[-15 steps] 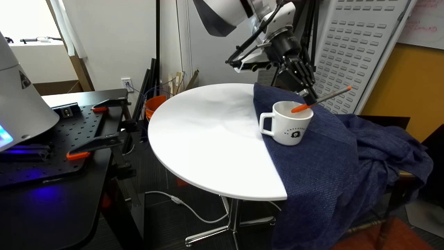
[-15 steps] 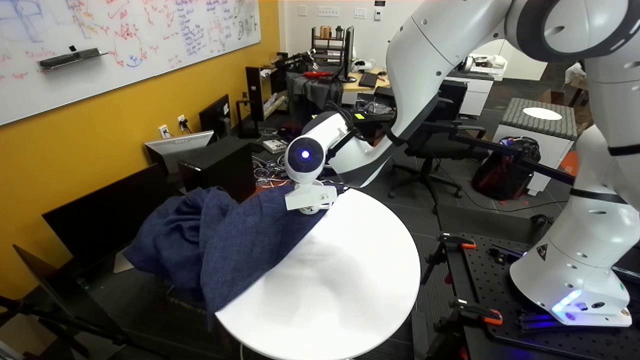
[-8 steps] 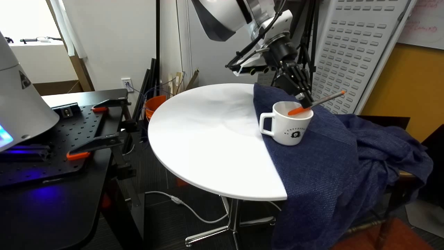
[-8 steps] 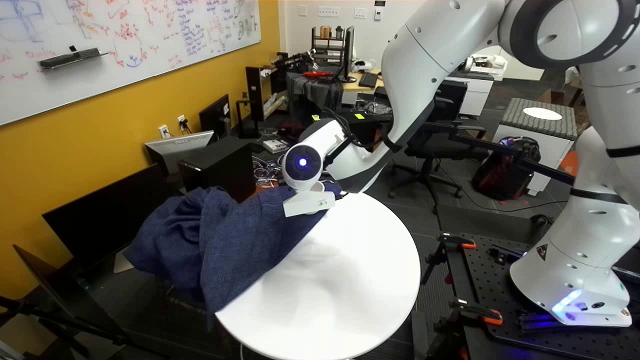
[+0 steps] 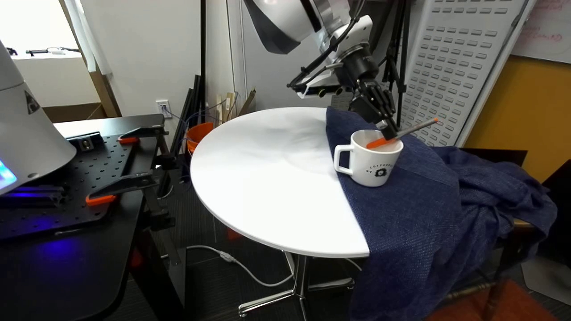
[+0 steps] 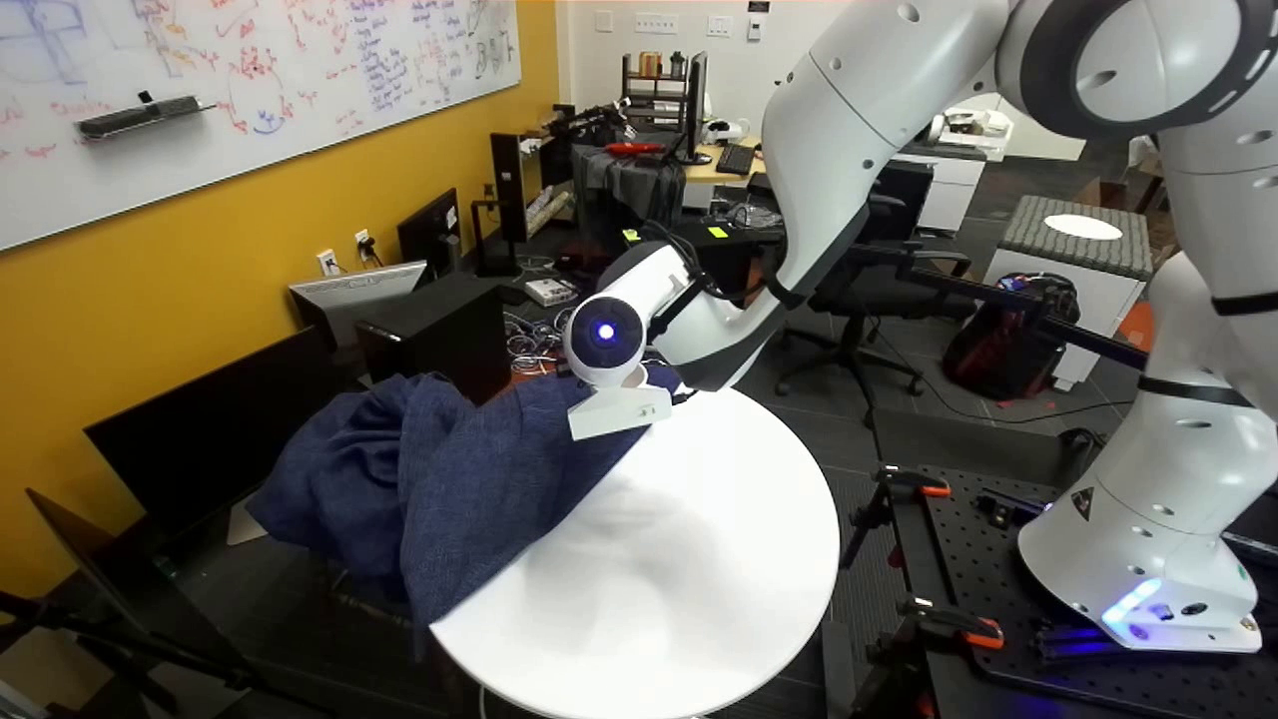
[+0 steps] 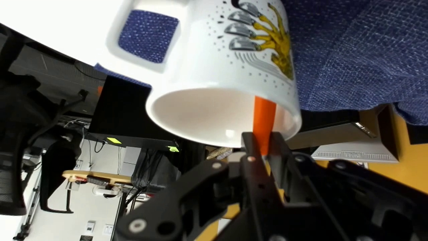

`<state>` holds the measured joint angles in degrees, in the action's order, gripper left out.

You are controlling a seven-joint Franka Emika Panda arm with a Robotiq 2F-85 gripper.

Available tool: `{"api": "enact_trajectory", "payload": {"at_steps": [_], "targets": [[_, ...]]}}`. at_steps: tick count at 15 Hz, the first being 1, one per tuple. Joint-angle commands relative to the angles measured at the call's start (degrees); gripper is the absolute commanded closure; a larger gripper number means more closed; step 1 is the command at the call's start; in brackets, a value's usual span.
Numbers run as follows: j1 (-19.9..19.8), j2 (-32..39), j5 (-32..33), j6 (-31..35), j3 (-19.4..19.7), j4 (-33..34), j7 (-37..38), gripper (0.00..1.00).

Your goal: Put the orange pen in the white mug

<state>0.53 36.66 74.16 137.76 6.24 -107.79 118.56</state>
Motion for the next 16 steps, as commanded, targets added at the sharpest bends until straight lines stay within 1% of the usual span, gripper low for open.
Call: {"api": "enact_trajectory", "payload": {"at_steps": [1,2,3,4,7,9,11,12,16], "targets": [[0.4,-1.1,0.2,-1.6,-0.5,-1.7,1.4,0.96],[0.4,-1.2,-0.1,-1.8,-0.6,-1.9,1.2,0.61],[0.3,-1.2,-0.2,-1.7,-0.6,-2.0,1.1,0.60],[0.3,-1.2,-0.5,-1.7,-0.6,-2.2,1.0,0.55],[0.2,-1.5,-0.7,-1.9,-0.6,-2.6,1.0,0.31],[0.3,-1.9,-0.6,-2.2,-0.6,-2.9,1.3,0.18],[0.3,-2.4,-0.4,-2.6,-0.5,-3.4,1.6,0.02],[0.4,-2.6,-0.2,-2.7,-0.5,-3.6,1.9,0.00],[0.6,-3.9,0.0,-2.9,-0.5,-4.9,2.3,0.00]]}}
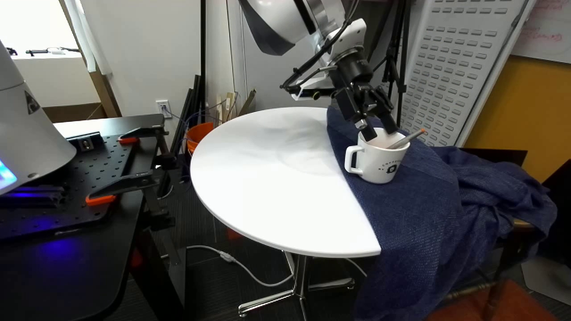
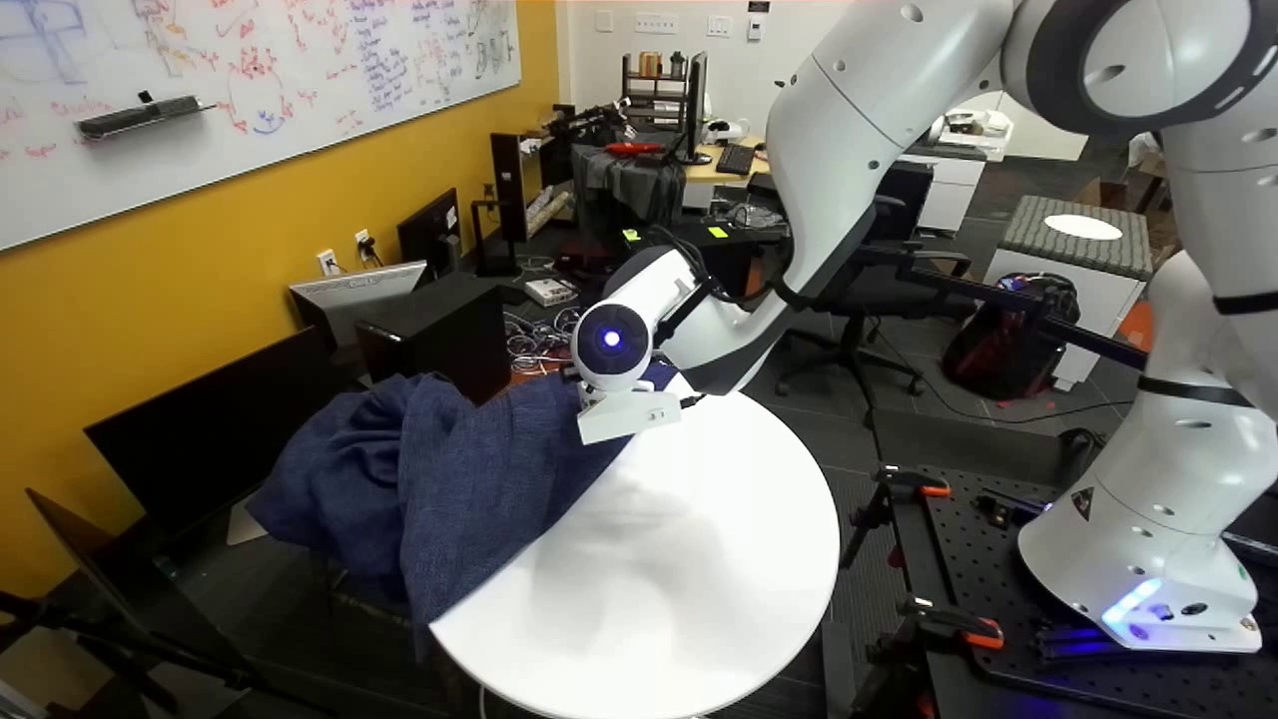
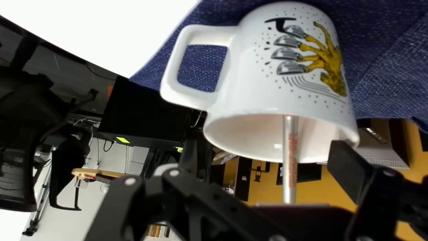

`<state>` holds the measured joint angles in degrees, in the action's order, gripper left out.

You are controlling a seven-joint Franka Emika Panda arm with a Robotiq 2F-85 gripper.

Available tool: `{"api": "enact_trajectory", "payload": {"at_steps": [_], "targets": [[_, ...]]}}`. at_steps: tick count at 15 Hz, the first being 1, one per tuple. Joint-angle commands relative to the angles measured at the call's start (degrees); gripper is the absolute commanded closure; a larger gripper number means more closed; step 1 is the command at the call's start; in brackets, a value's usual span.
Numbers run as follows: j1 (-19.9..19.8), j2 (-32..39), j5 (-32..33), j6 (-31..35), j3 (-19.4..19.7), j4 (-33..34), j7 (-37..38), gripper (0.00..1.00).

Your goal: Put the orange pen in the white mug

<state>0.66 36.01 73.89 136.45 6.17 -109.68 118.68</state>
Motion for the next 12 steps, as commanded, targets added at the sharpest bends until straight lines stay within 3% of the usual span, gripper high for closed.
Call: {"api": "enact_trajectory", "payload": {"at_steps": [1,12], "targets": [[0.6,-3.5,0.4,-1.7,-0.4,-3.3,2.6,0.00],[0.4,-9.7,1.8,-0.5,-0.6,-8.8,7.0,0.00]]}}
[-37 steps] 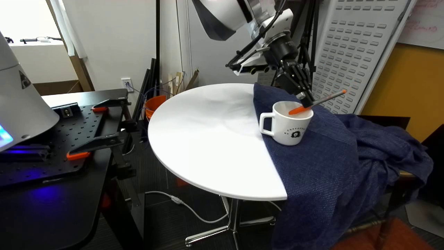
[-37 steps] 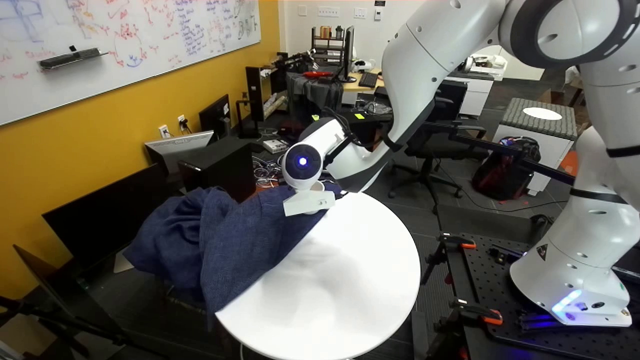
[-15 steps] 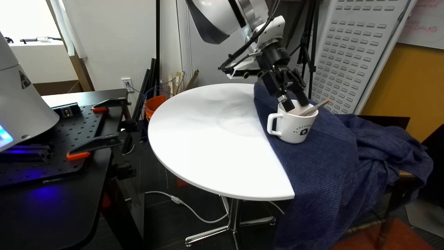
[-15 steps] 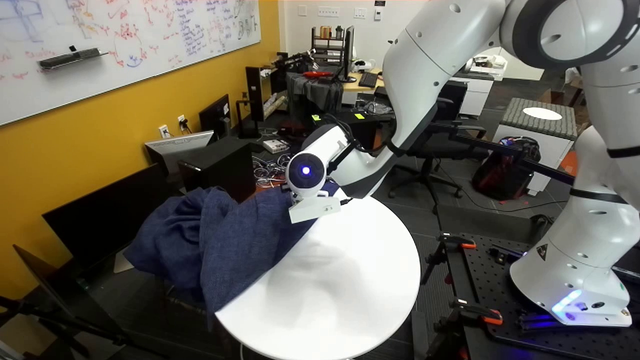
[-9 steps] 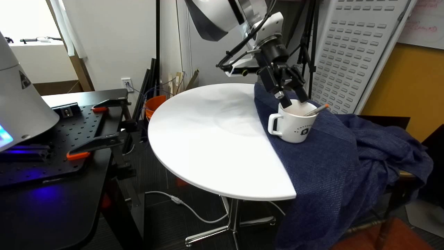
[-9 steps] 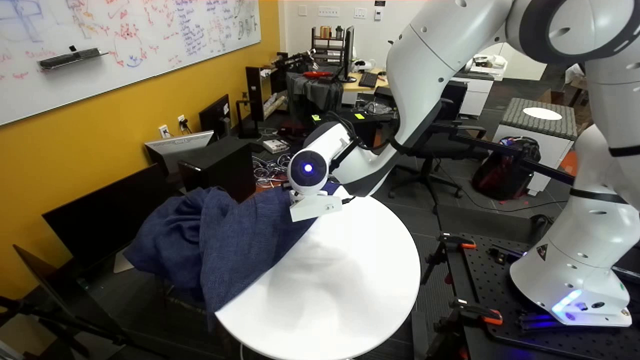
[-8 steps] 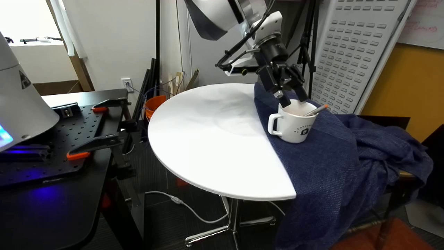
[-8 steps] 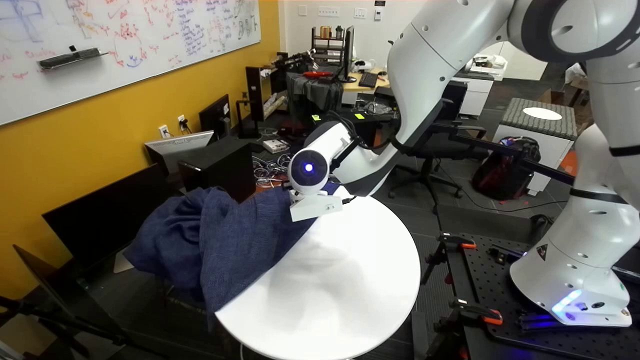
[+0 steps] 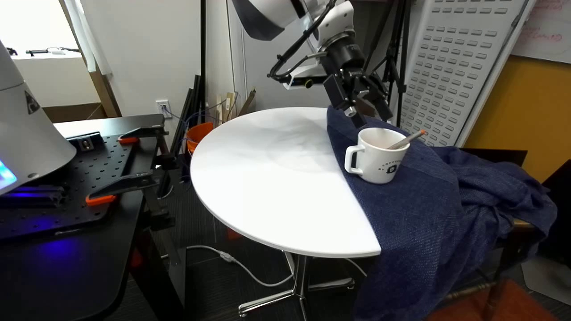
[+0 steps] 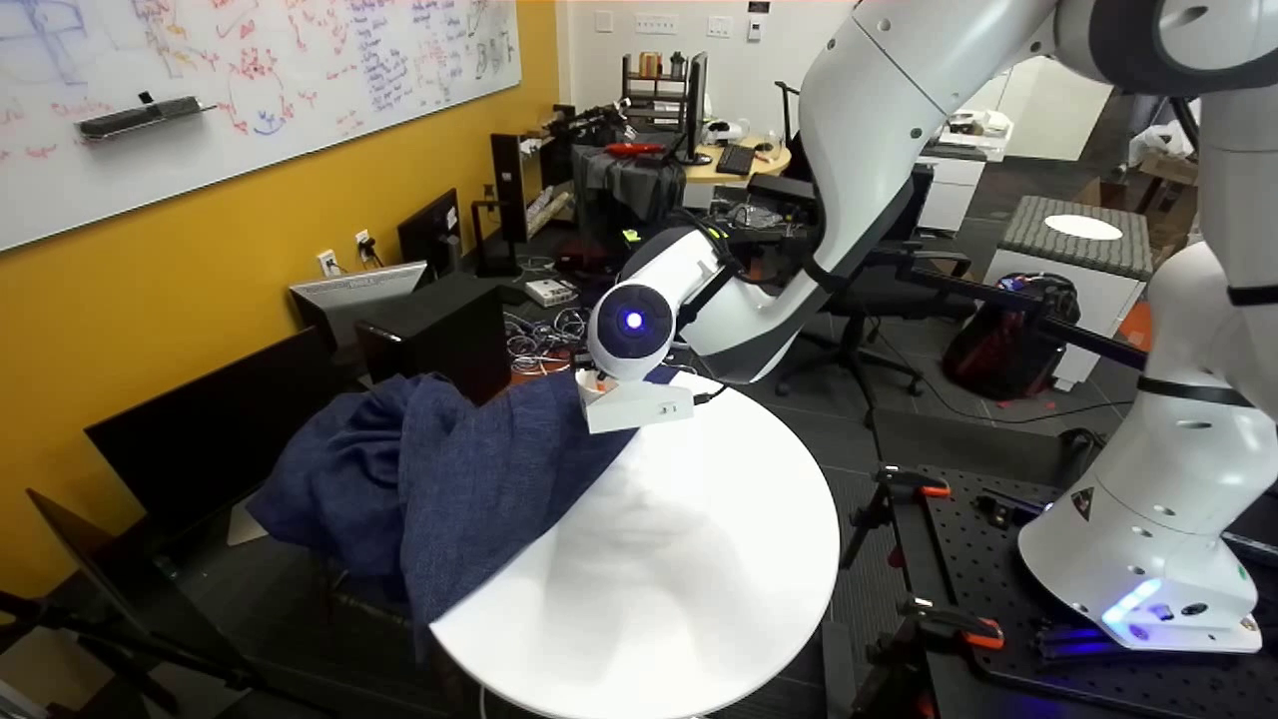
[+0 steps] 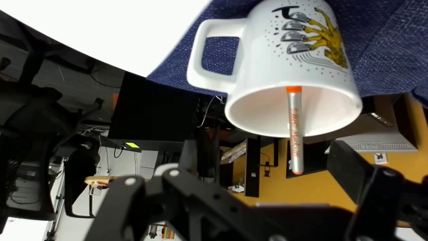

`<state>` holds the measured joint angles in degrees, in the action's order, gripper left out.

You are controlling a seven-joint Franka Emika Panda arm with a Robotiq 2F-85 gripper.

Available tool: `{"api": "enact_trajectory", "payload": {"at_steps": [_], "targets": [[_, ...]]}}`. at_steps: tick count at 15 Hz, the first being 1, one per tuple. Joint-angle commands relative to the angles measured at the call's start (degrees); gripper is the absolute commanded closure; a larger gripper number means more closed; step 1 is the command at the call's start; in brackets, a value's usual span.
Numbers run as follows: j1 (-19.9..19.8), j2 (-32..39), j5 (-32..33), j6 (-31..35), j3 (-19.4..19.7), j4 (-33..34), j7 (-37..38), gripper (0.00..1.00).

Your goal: Put the orange pen in the white mug

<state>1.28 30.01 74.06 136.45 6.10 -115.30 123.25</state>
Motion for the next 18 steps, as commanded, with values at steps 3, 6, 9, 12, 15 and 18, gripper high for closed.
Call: {"api": "enact_trajectory", "payload": {"at_steps": [3,6,9,12,15,18], "targets": [[-0.9,-5.0,2.2,1.8,-0.8,-4.1,1.8,0.00],[-1.5,-6.2,5.1,5.7,-0.7,-5.1,2.6,0.00],[-2.3,-6.8,10.7,11.4,-0.5,-5.8,4.9,0.00],[-2.4,-6.9,18.7,18.0,0.7,-5.9,8.5,0.00],[-3.3,-6.4,27.2,24.4,1.0,-5.1,11.1,0.00],[-4.3,-6.2,35.2,29.9,0.9,-4.4,13.2,0.00]]}}
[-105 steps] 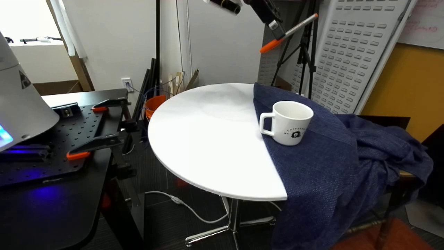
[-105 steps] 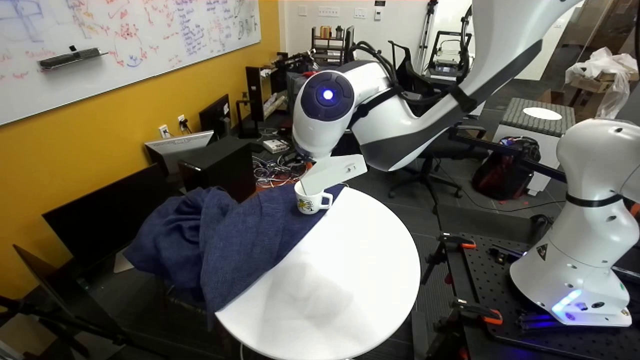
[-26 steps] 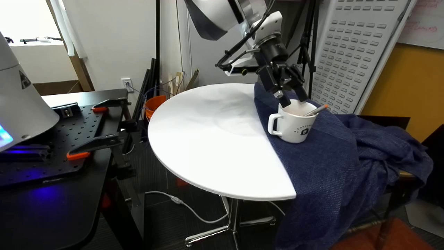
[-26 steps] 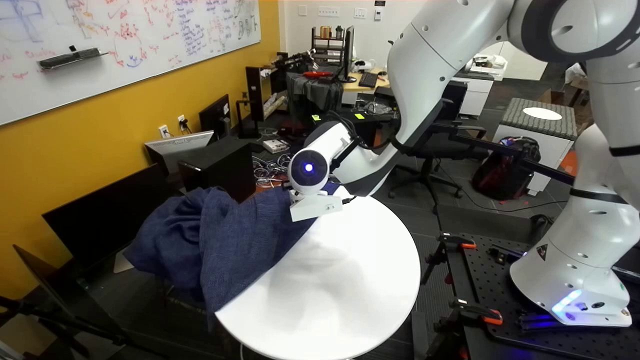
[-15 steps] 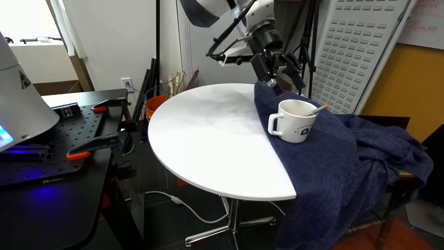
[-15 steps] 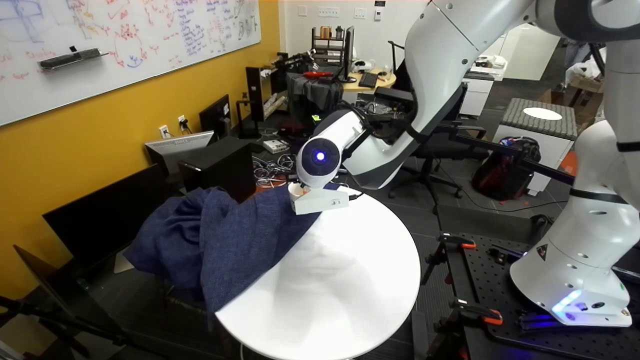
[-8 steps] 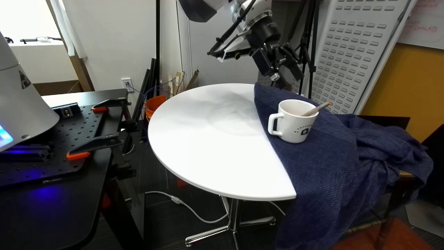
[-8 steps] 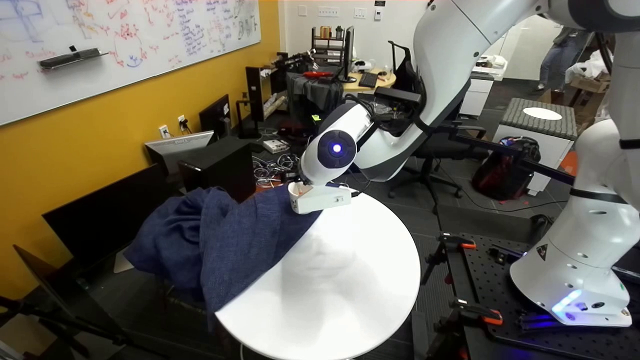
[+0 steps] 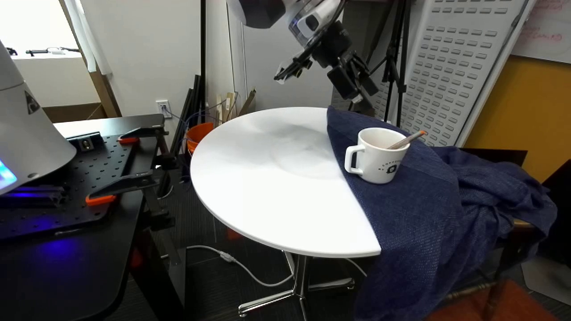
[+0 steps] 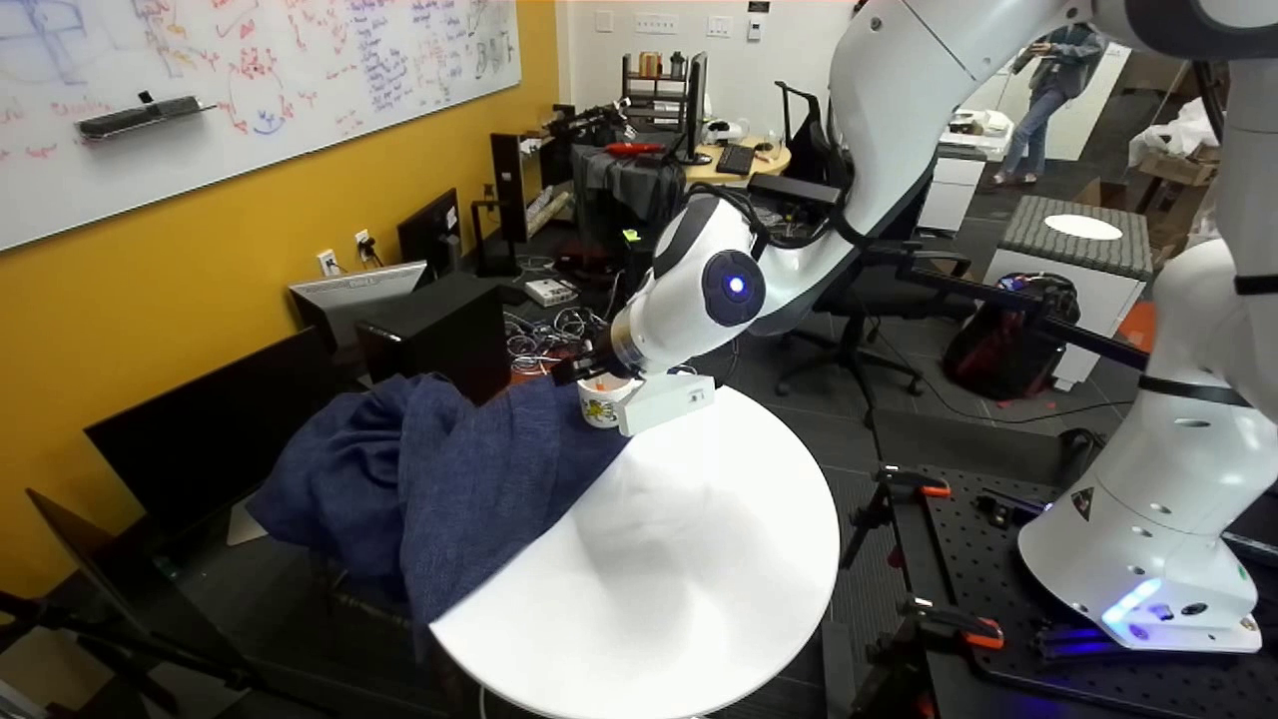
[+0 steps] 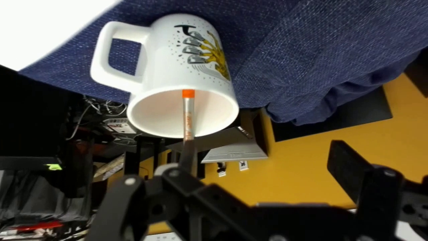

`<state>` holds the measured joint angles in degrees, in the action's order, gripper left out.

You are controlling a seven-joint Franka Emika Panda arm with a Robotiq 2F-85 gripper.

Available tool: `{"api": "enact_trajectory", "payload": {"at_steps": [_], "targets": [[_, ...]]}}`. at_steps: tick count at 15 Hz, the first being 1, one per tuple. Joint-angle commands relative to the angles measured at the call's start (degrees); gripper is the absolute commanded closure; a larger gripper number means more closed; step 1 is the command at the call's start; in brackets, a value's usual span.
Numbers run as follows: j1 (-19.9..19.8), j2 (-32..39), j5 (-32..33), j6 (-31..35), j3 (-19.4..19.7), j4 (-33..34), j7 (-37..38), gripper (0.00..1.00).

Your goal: Put the orange pen in the white mug

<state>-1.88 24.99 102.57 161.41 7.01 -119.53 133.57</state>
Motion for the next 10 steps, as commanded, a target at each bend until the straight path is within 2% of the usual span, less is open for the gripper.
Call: {"api": "enact_trajectory", "payload": {"at_steps": [1,5,6,10], "targets": [[-1.4,-1.2,8.8,6.3,-0.2,0.0,3.5,0.00],[-3.0,-0.7,17.2,11.2,-1.5,1.4,6.6,0.00],[-1.6,0.0,13.4,8.5,-0.5,0.7,4.1,0.00],[-1.9,0.0,15.2,9.4,-0.7,0.9,4.6,0.00]]}}
